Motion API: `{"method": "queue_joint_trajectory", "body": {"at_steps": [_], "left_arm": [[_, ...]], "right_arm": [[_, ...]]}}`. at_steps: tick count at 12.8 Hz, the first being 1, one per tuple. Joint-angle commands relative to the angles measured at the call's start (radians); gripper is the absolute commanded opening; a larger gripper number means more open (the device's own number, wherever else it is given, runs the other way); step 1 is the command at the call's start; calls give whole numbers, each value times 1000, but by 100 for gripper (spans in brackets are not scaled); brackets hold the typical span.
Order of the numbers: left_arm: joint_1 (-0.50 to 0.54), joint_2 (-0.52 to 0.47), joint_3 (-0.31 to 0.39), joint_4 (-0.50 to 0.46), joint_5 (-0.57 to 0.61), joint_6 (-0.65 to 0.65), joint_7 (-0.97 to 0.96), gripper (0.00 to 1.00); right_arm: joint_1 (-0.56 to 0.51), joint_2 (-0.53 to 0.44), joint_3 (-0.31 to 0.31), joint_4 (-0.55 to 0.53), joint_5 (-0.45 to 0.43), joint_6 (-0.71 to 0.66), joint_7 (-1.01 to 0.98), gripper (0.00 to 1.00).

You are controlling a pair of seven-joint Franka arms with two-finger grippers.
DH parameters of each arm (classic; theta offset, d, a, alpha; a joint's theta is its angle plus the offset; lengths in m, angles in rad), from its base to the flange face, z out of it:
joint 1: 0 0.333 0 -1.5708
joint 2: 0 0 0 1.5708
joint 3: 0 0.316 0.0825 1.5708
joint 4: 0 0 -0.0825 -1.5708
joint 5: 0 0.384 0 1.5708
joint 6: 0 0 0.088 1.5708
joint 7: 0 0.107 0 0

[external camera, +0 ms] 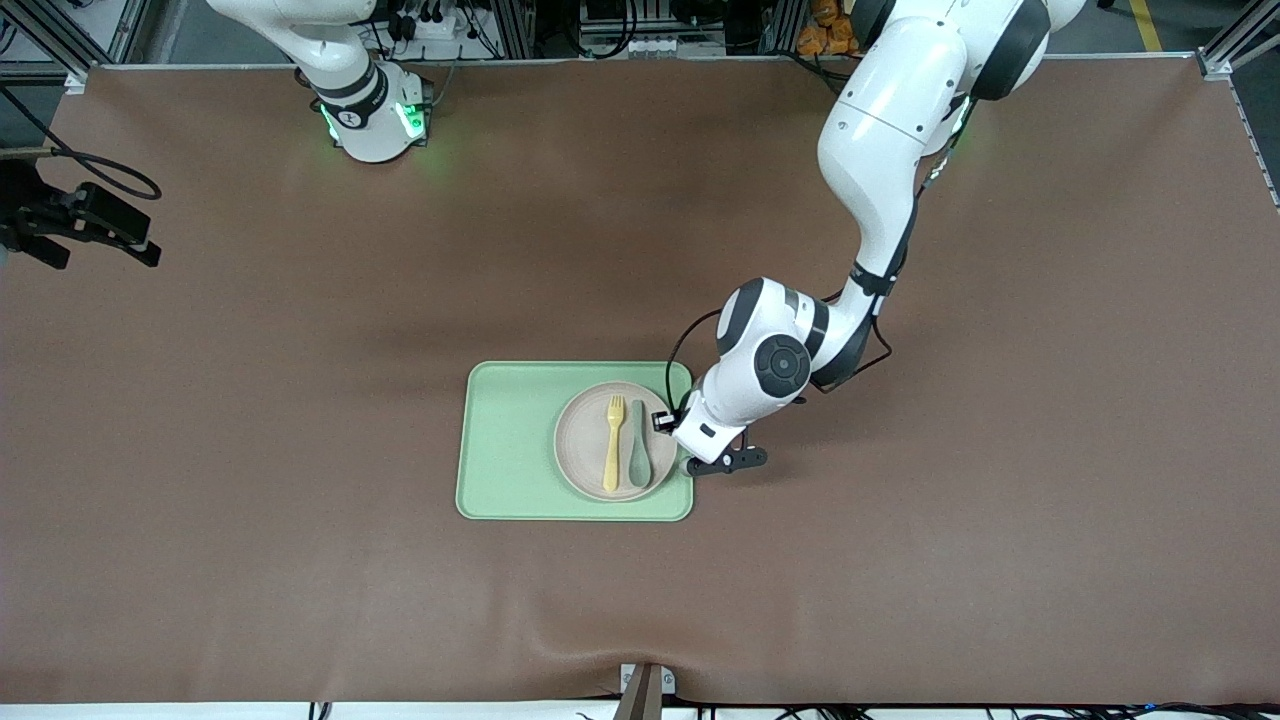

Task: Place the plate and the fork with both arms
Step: 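Release the plate and raise the left gripper while the right gripper approaches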

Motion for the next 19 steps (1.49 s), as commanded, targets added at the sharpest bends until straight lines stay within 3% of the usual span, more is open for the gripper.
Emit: {"method": "queue_joint_trajectory", "body": {"at_steps": [1, 5, 9, 12, 15, 18, 19], "left_arm": [[-9, -2, 16, 28, 19, 0, -19, 100], [5, -109, 34, 16, 56, -15, -25, 100], [25, -276, 114, 8, 134, -214, -29, 100], [112, -411, 130, 8, 200, -384, -19, 100], [184, -550, 130, 8, 332, -573, 45, 100], [261, -662, 130, 6, 349, -753, 102, 100], [273, -697, 130, 2, 361, -776, 108, 100]], "right_arm": [[-15, 44, 12, 18, 15, 1, 9, 100], [-12, 127, 14, 18, 18, 83, 8, 100], [14, 210, 18, 23, 21, 183, 12, 100], [57, 279, 17, 26, 16, 253, 32, 100], [187, 376, 12, 86, -2, 329, 183, 100], [322, 504, 11, 207, -114, 334, 412, 100], [341, 537, 12, 221, -114, 352, 452, 100]]}}
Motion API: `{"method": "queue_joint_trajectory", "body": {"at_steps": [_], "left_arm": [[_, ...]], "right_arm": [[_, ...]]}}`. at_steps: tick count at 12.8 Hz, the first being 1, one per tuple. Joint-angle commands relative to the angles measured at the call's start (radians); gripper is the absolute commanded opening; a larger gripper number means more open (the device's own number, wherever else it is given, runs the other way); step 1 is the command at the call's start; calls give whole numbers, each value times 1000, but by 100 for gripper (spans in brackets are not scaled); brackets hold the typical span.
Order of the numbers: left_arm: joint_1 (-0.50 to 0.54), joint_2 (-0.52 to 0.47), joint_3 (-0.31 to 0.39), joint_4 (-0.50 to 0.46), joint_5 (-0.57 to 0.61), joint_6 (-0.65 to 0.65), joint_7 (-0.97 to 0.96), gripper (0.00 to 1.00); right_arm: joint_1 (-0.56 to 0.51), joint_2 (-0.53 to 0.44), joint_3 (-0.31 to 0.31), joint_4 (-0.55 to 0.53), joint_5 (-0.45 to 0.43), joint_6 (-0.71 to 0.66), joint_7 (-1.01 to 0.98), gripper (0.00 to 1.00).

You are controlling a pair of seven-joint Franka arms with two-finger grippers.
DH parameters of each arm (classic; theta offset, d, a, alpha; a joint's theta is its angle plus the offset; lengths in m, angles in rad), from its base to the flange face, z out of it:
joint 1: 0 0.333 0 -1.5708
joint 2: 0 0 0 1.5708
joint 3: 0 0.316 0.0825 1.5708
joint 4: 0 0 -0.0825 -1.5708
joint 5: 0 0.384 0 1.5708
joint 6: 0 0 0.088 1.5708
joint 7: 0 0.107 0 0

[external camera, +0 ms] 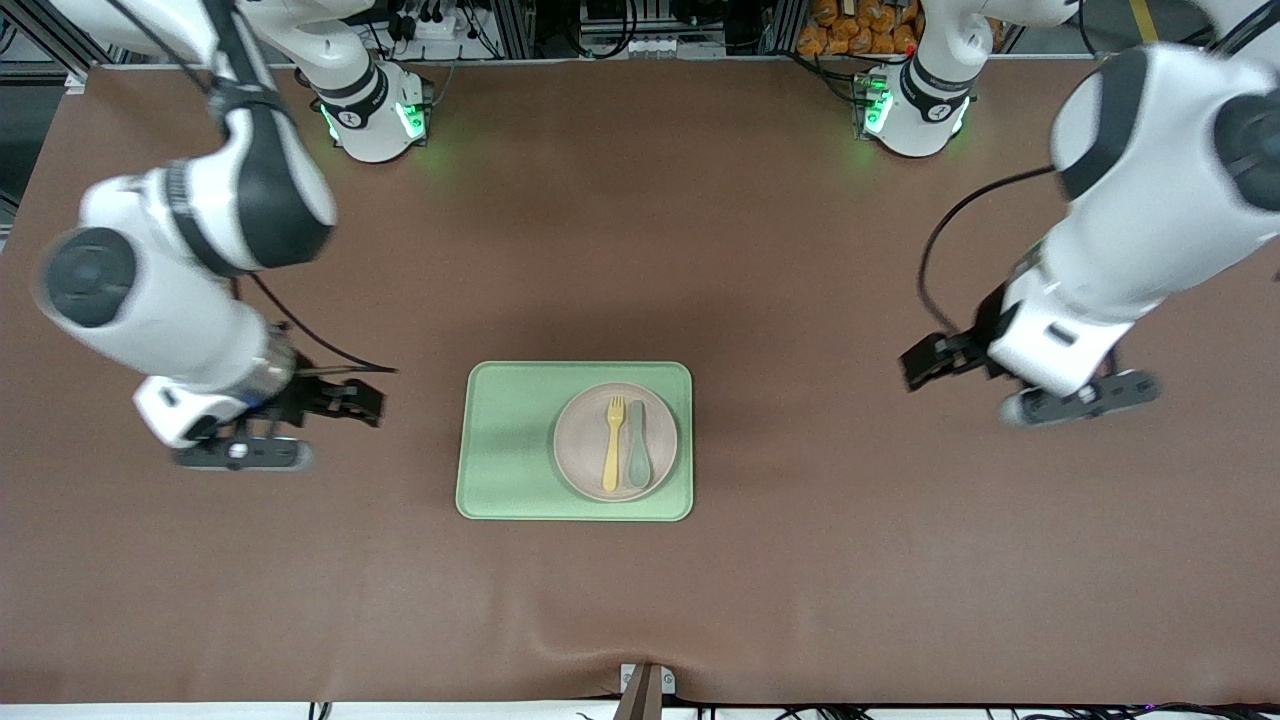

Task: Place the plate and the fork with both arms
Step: 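Release the plate and raise the left gripper while the right gripper approaches, then lower the right gripper over the yellow fork on the plate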

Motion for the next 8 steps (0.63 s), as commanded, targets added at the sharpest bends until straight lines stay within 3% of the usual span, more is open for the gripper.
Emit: {"method": "queue_joint_trajectory", "body": {"at_steps": [1, 5, 6, 8], "left_arm": [[48, -100, -11, -43, 49, -88, 44, 100], [98, -185, -12, -83, 50, -146, 72, 100], [101, -201, -11, -94, 50, -149, 76, 100], [107, -228, -11, -114, 50, -157, 78, 100]], "right_arm": [[66, 123, -6, 112, -34, 51, 99, 100], [161, 244, -5, 176, -33, 126, 237, 100], [177, 270, -5, 184, -33, 140, 266, 97], [204, 293, -5, 183, -31, 160, 324, 79]]}}
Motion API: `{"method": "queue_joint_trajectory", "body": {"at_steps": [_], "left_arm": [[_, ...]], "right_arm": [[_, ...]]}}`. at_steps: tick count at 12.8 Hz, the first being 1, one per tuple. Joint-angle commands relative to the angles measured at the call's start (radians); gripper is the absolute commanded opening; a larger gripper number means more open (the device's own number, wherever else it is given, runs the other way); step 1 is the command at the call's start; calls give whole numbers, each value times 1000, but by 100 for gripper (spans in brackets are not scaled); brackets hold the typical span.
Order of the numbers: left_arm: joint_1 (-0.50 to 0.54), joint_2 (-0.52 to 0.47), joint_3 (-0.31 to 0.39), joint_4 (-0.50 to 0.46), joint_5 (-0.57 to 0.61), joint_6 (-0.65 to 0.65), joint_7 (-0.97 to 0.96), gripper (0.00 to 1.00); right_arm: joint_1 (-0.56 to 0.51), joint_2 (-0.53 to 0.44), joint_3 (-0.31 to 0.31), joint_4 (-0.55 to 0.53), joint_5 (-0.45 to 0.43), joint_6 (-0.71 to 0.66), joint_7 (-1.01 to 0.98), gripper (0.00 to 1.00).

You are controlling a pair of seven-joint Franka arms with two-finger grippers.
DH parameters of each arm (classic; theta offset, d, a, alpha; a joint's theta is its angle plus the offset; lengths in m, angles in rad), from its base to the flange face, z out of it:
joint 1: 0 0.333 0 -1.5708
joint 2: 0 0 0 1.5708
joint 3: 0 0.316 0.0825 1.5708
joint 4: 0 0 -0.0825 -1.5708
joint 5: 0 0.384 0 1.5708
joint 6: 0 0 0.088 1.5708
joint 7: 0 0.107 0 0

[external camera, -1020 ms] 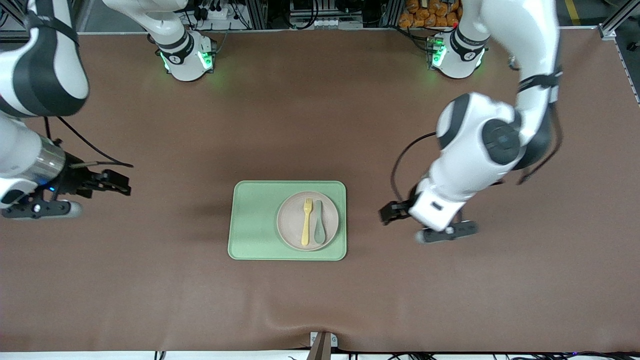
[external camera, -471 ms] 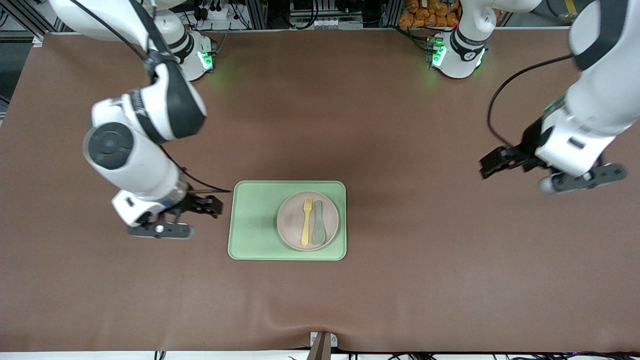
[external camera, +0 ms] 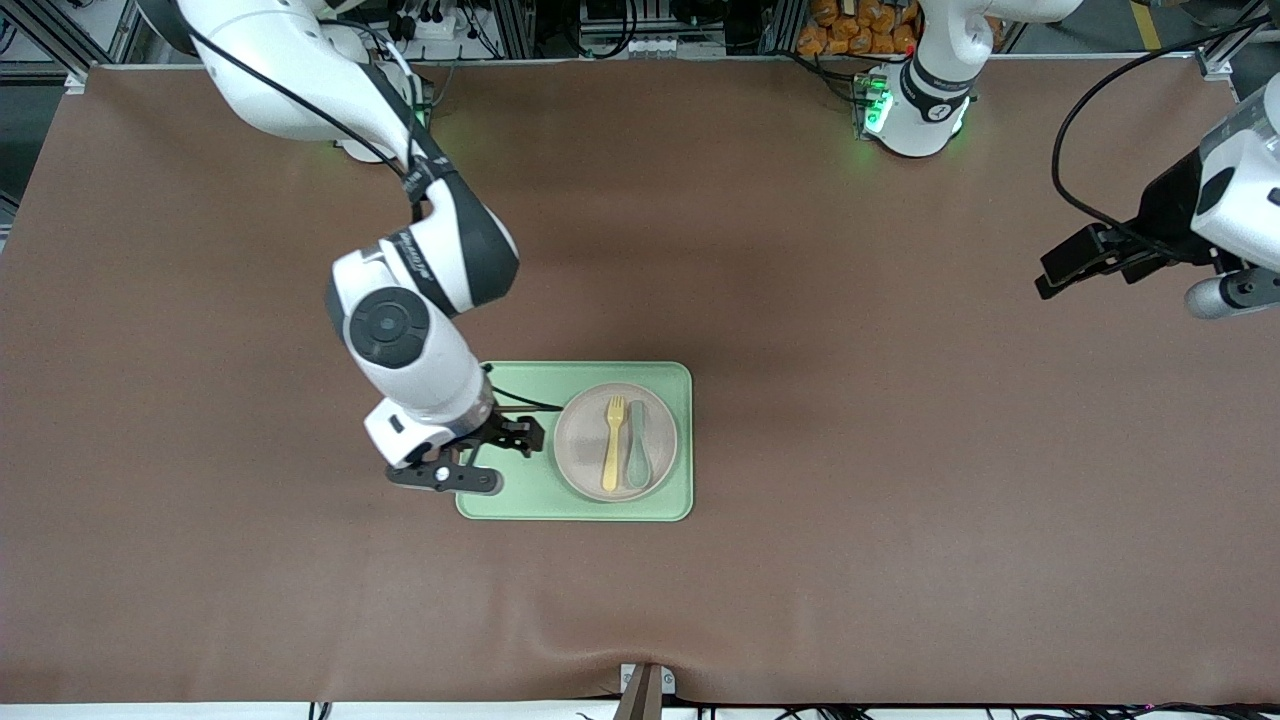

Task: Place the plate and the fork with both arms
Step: 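Lower the right gripper over the yellow fork on the plate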

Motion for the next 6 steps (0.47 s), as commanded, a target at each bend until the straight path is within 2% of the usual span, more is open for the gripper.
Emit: {"method": "queue_joint_trajectory", "body": {"at_steps": [1, 6], "left_arm": [[8, -55, -11, -50, 24, -7, 15, 100], [7, -55, -11, -48, 37, -9, 15, 100]], "right_arm": [[37, 60, -6, 56, -17, 15, 106, 74], [92, 149, -6, 58, -19, 114, 196, 65]]}}
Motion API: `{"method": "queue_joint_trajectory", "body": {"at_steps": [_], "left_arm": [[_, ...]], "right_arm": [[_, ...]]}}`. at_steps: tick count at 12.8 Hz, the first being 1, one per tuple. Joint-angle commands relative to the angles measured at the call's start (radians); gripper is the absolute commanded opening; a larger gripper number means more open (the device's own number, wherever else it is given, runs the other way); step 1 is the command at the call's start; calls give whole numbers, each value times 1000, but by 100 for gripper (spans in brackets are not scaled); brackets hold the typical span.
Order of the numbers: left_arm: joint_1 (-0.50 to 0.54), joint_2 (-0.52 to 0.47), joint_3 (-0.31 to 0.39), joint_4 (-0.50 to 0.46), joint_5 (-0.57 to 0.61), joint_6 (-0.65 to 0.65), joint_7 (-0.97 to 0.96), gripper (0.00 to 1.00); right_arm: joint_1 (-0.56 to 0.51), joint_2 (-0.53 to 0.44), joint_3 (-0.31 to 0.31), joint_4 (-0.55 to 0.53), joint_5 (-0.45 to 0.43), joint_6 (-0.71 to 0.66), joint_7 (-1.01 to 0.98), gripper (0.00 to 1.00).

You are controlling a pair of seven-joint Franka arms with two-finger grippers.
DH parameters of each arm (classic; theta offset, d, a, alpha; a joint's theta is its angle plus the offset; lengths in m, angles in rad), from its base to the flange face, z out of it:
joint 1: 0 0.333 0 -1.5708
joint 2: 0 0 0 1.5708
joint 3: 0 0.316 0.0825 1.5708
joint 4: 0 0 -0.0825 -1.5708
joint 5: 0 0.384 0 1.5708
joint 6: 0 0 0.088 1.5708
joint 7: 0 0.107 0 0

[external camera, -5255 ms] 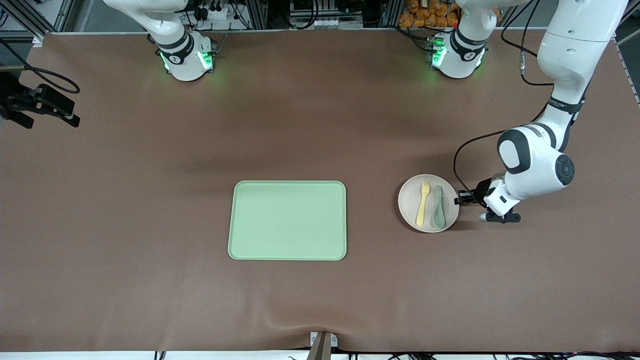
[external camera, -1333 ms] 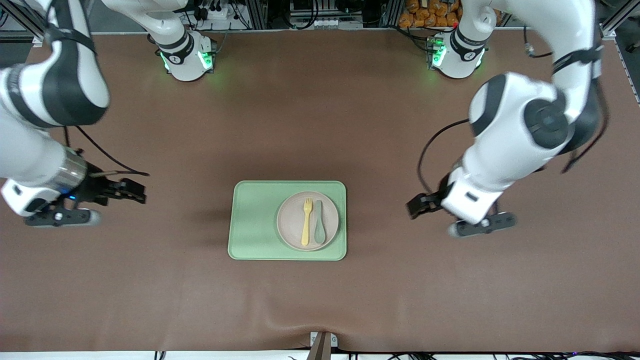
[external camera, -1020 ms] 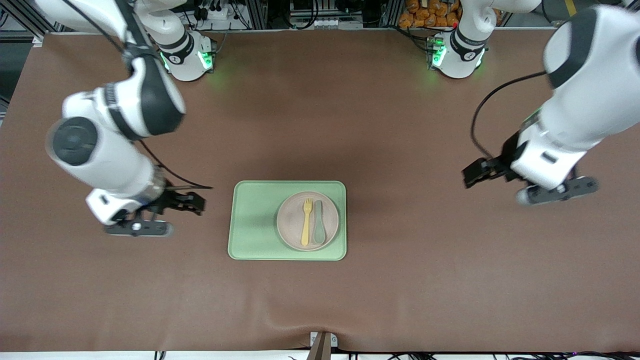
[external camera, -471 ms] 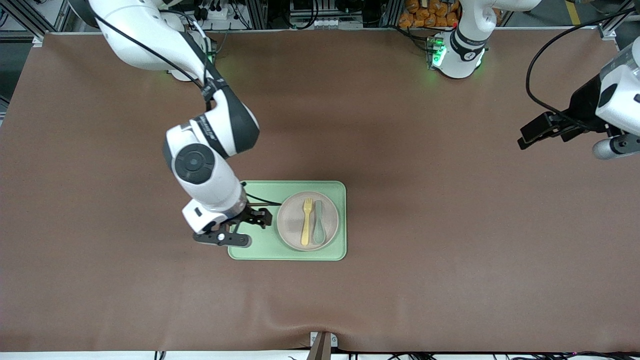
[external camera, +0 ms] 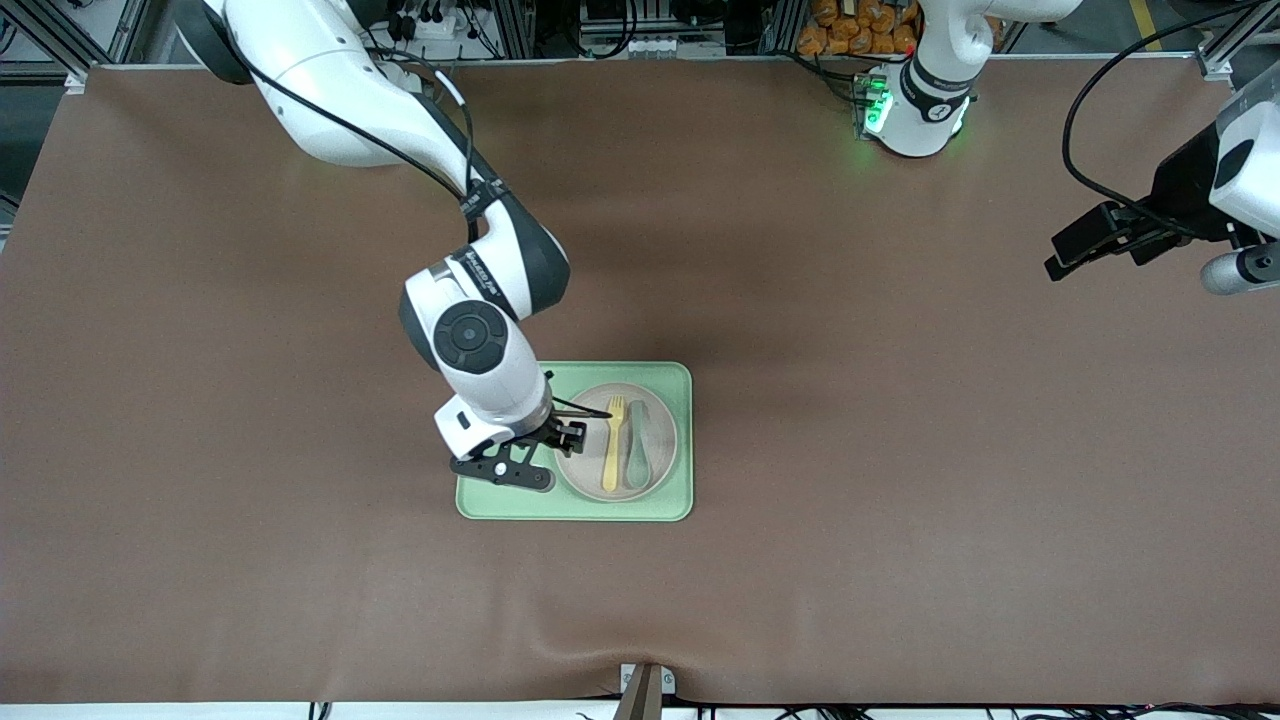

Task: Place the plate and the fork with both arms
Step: 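Lower the right gripper over the yellow fork on the plate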

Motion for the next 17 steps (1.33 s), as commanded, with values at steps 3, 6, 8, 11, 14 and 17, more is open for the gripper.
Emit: {"method": "queue_joint_trajectory", "body": {"at_steps": [3, 6, 8, 11, 14, 17], "left_arm": [[4, -22, -16, -13, 91, -4, 19, 100], [6, -19, -13, -13, 99, -1, 46, 100], [6, -18, -11, -13, 100, 0, 47, 100], [6, -18, -10, -11, 106, 2, 49, 100], [6, -18, -10, -11, 106, 2, 49, 100], [7, -19, -7, -11, 106, 2, 52, 100]], "right_arm": [[67, 95, -13, 49, -25, 74, 118, 54], [90, 133, -15, 54, -28, 102, 160, 53], [99, 144, -15, 52, -43, 102, 168, 51], [111, 158, -15, 51, -45, 102, 199, 48], [130, 165, -15, 48, -45, 101, 219, 46], [143, 167, -15, 42, -49, 97, 224, 44]]}}
